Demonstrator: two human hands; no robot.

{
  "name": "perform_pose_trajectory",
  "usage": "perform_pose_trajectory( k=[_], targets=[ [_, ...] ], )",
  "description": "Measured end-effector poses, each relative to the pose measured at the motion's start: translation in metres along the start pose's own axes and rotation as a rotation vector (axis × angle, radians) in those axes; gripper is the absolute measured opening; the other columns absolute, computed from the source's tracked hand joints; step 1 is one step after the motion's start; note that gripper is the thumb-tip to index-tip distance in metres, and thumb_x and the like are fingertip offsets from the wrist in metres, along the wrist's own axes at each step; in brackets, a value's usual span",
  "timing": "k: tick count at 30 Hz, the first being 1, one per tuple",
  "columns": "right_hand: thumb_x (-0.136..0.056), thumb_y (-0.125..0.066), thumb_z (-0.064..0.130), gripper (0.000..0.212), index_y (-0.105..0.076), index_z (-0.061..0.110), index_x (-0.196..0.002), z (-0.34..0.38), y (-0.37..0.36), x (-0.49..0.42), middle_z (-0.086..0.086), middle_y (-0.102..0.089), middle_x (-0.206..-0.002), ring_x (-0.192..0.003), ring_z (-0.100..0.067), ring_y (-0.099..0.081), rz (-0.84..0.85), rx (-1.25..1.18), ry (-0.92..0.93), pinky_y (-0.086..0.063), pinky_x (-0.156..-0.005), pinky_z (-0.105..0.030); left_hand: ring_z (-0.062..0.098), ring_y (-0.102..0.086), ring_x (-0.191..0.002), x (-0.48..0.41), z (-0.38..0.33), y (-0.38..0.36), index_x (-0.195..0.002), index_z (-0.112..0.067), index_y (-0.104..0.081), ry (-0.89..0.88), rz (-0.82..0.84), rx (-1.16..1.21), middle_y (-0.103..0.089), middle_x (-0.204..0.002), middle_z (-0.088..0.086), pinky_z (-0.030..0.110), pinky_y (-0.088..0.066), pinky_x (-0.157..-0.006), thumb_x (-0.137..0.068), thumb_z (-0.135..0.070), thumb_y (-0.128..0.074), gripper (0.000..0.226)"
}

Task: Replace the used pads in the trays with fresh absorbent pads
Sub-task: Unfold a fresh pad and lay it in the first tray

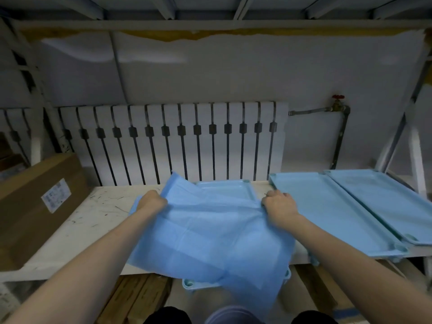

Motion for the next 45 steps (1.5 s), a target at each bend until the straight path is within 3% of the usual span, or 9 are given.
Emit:
perform_pose_trajectory(
  k=[4,8,11,17,25,31,35,40,45],
  targets=[
    [-0.087,-0.045,0.006,0.049,-0.049,0.020,-0.134,0.044,-0.014,0.024,-0.003,-0.041,-0.140,-0.130,-0.022,-0.039,0.078,-0.296,0.231,-0.035,-0.104,-0.031,0.023,-0.048,-0.075,0.003,-0.005,-0.014,-0.117,0.006,-0.044,-0.042,0.012,0.041,-0.043,-0.076,0.005,0.032,-0.036,-0.060,-0.087,-0.004,-0.043,0.031],
    [-0.083,-0.066,0.024,0.013,-0.068,0.016,-0.094,0.095,-0.012,0.059,0.000,-0.069,-0.097,-0.080,-0.011,-0.058,0.290,-0.414,0.524,-0.042,-0.072,-0.024,0.033,-0.054,-0.096,0.008,-0.010,-0.018,-0.129,0.003,-0.030,-0.131,0.031,-0.012,-0.050,-0.096,0.013,0.037,-0.042,-0.072,-0.086,-0.002,-0.046,0.046],
    [-0.070,-0.079,0.043,0.027,-0.065,0.020,-0.075,0.108,-0.017,0.086,0.008,-0.062,-0.067,-0.058,-0.004,-0.051,0.401,-0.362,0.588,-0.045,-0.063,-0.026,0.035,-0.057,-0.099,0.018,-0.008,-0.027,-0.117,-0.001,-0.040,-0.209,0.022,-0.129,-0.057,-0.106,0.017,0.039,-0.046,-0.074,-0.084,-0.002,-0.047,0.034],
    [-0.063,-0.069,0.071,0.058,-0.050,0.020,-0.085,0.114,-0.048,0.112,0.000,-0.057,-0.085,-0.077,-0.024,-0.054,0.309,-0.088,0.593,-0.040,-0.063,-0.034,0.035,-0.057,-0.096,0.033,0.005,-0.042,-0.116,-0.004,-0.044,-0.289,-0.046,-0.287,-0.056,-0.106,0.016,0.037,-0.045,-0.067,-0.082,-0.003,-0.046,0.034],
    [-0.081,-0.057,0.032,0.010,-0.050,0.024,-0.080,0.129,-0.038,0.116,0.002,-0.056,-0.087,-0.079,-0.022,-0.052,0.157,-0.213,0.541,-0.032,-0.063,-0.029,0.027,-0.062,-0.087,0.044,0.010,-0.031,-0.081,-0.008,-0.050,-0.199,-0.127,-0.490,-0.062,-0.094,0.010,0.027,-0.040,-0.059,-0.081,-0.002,-0.049,0.006],
    [-0.088,-0.055,0.021,0.016,-0.071,0.017,-0.087,0.115,-0.026,0.098,0.000,-0.070,-0.091,-0.086,-0.019,-0.061,0.276,-0.483,0.468,-0.047,-0.073,-0.030,0.025,-0.048,-0.062,0.033,0.002,-0.015,-0.077,-0.008,-0.046,-0.093,-0.078,0.036,-0.048,-0.065,0.005,0.026,-0.035,-0.055,-0.078,-0.007,-0.043,0.004],
    [-0.089,-0.046,0.014,0.021,-0.051,0.026,-0.073,0.081,-0.011,0.069,-0.002,-0.065,-0.098,-0.089,-0.023,-0.056,0.168,-0.378,0.298,-0.037,-0.068,-0.029,0.021,-0.044,-0.048,0.032,-0.008,-0.015,-0.082,-0.004,-0.046,0.102,0.041,0.616,-0.054,-0.064,0.013,0.023,-0.033,-0.052,-0.086,-0.002,-0.035,0.011],
    [-0.089,-0.044,0.006,0.014,-0.056,0.012,-0.092,0.033,-0.010,0.040,-0.010,-0.062,-0.105,-0.090,-0.029,-0.058,0.134,-0.260,0.001,-0.037,-0.065,-0.030,0.014,-0.052,-0.031,0.026,-0.022,-0.019,-0.084,-0.005,-0.046,0.121,0.022,0.917,-0.058,-0.070,0.012,0.021,-0.044,-0.043,-0.091,0.001,-0.033,0.016],
    [-0.076,-0.066,-0.003,0.016,-0.056,0.003,-0.088,-0.007,0.014,0.002,-0.017,-0.064,-0.110,-0.099,-0.031,-0.062,0.155,-0.315,-0.150,-0.048,-0.075,-0.033,0.027,-0.064,-0.075,-0.006,-0.049,-0.008,-0.077,-0.016,-0.057,0.016,-0.078,1.082,-0.061,-0.103,0.014,0.023,-0.044,-0.054,-0.090,-0.001,-0.039,0.027]
  ],
)
Point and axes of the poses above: each hand's wrist, its own x-axis away from the middle knuckle, its own y-axis out of the back of the hand, z = x × y, the point moved 9 cm from there along -x, towards the middle knuckle
